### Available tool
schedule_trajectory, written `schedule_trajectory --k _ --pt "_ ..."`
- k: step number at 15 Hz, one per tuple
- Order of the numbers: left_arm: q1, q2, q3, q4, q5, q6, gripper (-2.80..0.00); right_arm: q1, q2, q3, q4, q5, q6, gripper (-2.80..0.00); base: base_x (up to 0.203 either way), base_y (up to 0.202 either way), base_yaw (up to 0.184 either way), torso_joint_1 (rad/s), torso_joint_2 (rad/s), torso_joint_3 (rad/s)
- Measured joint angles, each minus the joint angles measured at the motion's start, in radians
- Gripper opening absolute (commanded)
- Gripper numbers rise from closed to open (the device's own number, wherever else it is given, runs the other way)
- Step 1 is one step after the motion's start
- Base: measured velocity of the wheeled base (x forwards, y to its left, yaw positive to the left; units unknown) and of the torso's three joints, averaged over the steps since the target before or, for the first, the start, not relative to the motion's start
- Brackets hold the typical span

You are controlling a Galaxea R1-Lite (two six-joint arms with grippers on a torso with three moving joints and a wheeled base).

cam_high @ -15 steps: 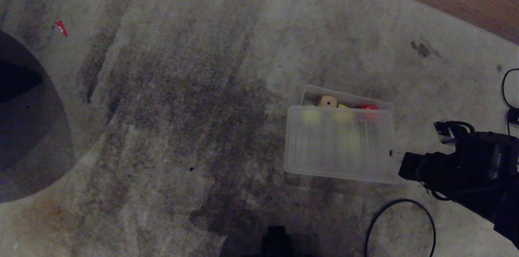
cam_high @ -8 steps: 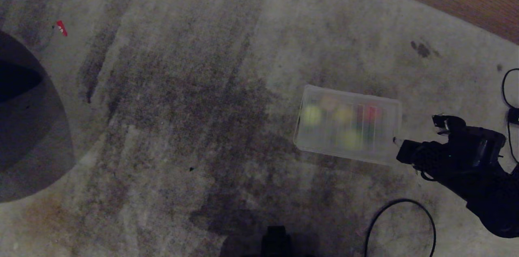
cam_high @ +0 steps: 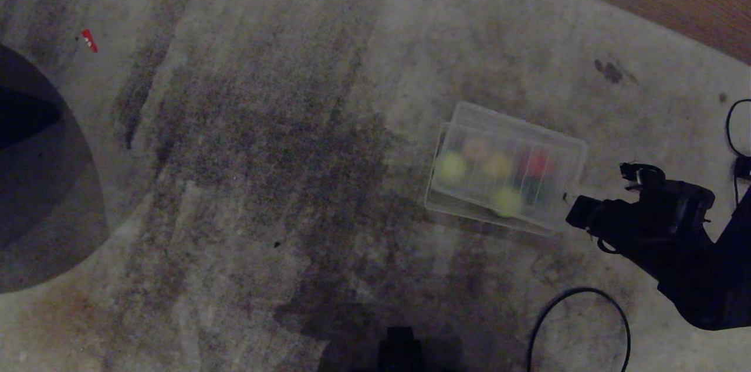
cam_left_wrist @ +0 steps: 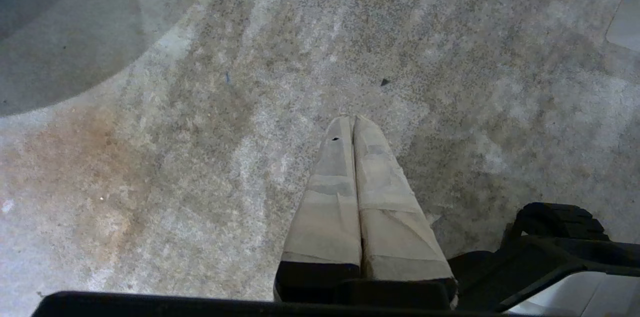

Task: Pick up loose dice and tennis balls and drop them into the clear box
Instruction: Close the lid

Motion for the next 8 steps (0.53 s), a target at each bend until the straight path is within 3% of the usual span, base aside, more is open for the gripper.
schedule_trajectory --k 8 --pt "0.000 0.000 0.000 0.000 0.000 0.000 -2.80 0.015 0.020 -0.009 0.007 0.063 0.004 -2.80 0.000 0.000 0.000 0.000 0.00 0.000"
